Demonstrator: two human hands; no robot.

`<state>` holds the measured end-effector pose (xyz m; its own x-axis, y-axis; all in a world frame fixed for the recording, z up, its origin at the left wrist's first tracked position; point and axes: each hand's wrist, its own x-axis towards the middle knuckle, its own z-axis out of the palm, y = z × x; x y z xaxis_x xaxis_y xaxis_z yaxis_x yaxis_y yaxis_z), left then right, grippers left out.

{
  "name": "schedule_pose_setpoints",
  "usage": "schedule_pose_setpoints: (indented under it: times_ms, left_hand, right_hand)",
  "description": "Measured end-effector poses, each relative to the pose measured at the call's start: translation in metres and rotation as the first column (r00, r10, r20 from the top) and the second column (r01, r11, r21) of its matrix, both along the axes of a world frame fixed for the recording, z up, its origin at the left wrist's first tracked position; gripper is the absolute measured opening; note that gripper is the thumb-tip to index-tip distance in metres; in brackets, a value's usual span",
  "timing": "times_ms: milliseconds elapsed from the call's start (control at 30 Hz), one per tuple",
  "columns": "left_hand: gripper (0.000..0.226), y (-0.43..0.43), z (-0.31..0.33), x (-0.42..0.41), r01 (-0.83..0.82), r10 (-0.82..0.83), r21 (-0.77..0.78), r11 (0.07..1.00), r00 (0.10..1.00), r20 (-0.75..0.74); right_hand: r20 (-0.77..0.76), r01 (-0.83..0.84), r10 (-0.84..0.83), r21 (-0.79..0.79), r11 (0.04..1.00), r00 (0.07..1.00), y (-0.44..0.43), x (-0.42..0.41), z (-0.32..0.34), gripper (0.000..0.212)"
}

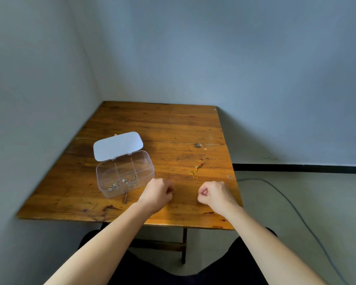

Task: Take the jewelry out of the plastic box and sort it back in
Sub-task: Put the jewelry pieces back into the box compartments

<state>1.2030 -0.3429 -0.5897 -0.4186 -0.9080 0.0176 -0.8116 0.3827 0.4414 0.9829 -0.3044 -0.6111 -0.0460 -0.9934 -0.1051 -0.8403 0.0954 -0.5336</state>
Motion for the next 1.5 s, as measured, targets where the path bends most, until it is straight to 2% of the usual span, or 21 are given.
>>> schedule_pose_setpoints:
  times_ms: [100, 167, 267, 333, 433, 567, 767, 833, 933, 1000, 1067, 1100, 1167, 1233, 1267, 1367, 1500]
  left_hand:
    - [0.015, -0.004, 0.019, 0.024, -0.063, 0.051, -0.062, 0.996, 0.983, -0.174]
    - [0.015, -0.012, 0.036, 0.044, -0.163, 0.132, -0.086, 0.983, 0.948, -0.288]
    - [0.017, -0.031, 0.059, 0.076, -0.384, 0.315, -0.08, 0.92, 0.844, -0.433]
    - [0.017, -0.045, 0.069, 0.093, -0.474, 0.399, -0.042, 0.879, 0.782, -0.479]
    - [0.015, -0.065, 0.073, 0.109, -0.512, 0.443, -0.032, 0.858, 0.771, -0.457]
    - [0.014, -0.085, 0.053, 0.112, -0.475, 0.438, -0.022, 0.88, 0.827, -0.351]
    - [0.02, -0.097, 0.018, 0.109, -0.311, 0.311, 0.011, 0.95, 0.95, -0.029]
    - [0.023, -0.096, 0.013, 0.112, -0.265, 0.265, 0.011, 0.964, 0.964, 0.018]
    - [0.027, -0.088, 0.012, 0.124, -0.312, 0.3, -0.132, 0.941, 0.948, -0.107]
    - [0.026, -0.078, 0.01, 0.137, -0.386, 0.338, -0.264, 0.884, 0.918, -0.21]
    - [0.027, -0.067, 0.002, 0.152, -0.47, 0.393, -0.309, 0.827, 0.876, -0.278]
    - [0.031, -0.061, -0.004, 0.159, -0.526, 0.443, -0.26, 0.81, 0.839, -0.315]
    - [0.038, -0.052, -0.016, 0.171, -0.644, 0.587, -0.017, 0.765, 0.709, -0.391]
    - [0.039, -0.045, -0.025, 0.178, -0.654, 0.684, 0.248, 0.715, 0.579, -0.444]
    - [0.036, -0.043, -0.029, 0.18, -0.627, 0.689, 0.314, 0.713, 0.545, -0.478]
    - [0.029, -0.039, -0.032, 0.182, -0.585, 0.662, 0.345, 0.734, 0.504, -0.555]
    - [0.026, -0.038, -0.03, 0.184, -0.562, 0.652, 0.361, 0.744, 0.492, -0.577]
  right_hand:
    - [0.081, 0.035, -0.036, 0.013, 0.999, 0.996, -0.012, 0.005, 0.008, 0.01]
    - [0.165, 0.072, -0.073, 0.009, 0.997, 0.984, -0.022, 0.011, 0.015, 0.008]
    - [0.241, 0.102, -0.094, -0.022, 0.995, 0.966, -0.033, 0.025, 0.025, 0.01]
    - [0.273, 0.094, -0.082, -0.031, 0.995, 0.958, -0.04, 0.035, 0.03, 0.011]
    - [0.297, 0.067, -0.049, -0.052, 0.996, 0.954, -0.049, 0.048, 0.037, 0.007]
    - [0.336, 0.058, -0.025, -0.091, 0.994, 0.941, -0.06, 0.061, 0.045, 0.003]
    - [0.347, 0.018, 0.022, -0.111, 0.994, 0.937, -0.076, 0.079, 0.059, 0.005]
    - [0.339, 0.005, 0.039, -0.127, 0.992, 0.94, -0.084, 0.087, 0.067, 0.005]
    - [0.376, -0.027, 0.083, -0.153, 0.988, 0.923, -0.099, 0.102, 0.082, 0.004]
    - [0.406, -0.055, 0.121, -0.169, 0.984, 0.906, -0.109, 0.116, 0.091, 0.005]
    - [0.421, -0.093, 0.164, -0.184, 0.978, 0.892, -0.121, 0.132, 0.099, 0.004]
    - [0.431, -0.113, 0.186, -0.189, 0.975, 0.883, -0.126, 0.142, 0.101, 0.005]
    - [0.449, -0.148, 0.223, -0.195, 0.97, 0.865, -0.136, 0.163, 0.103, 0.007]
    - [0.447, -0.183, 0.248, -0.183, 0.966, 0.86, -0.144, 0.185, 0.101, 0.007]
    - [0.433, -0.201, 0.259, -0.176, 0.964, 0.863, -0.148, 0.196, 0.099, 0.007]
    - [0.373, -0.269, 0.292, -0.113, 0.957, 0.881, -0.154, 0.224, 0.086, 0.002]
    - [0.257, -0.39, 0.374, 0.011, 0.921, 0.891, -0.155, 0.251, 0.064, 0.014]
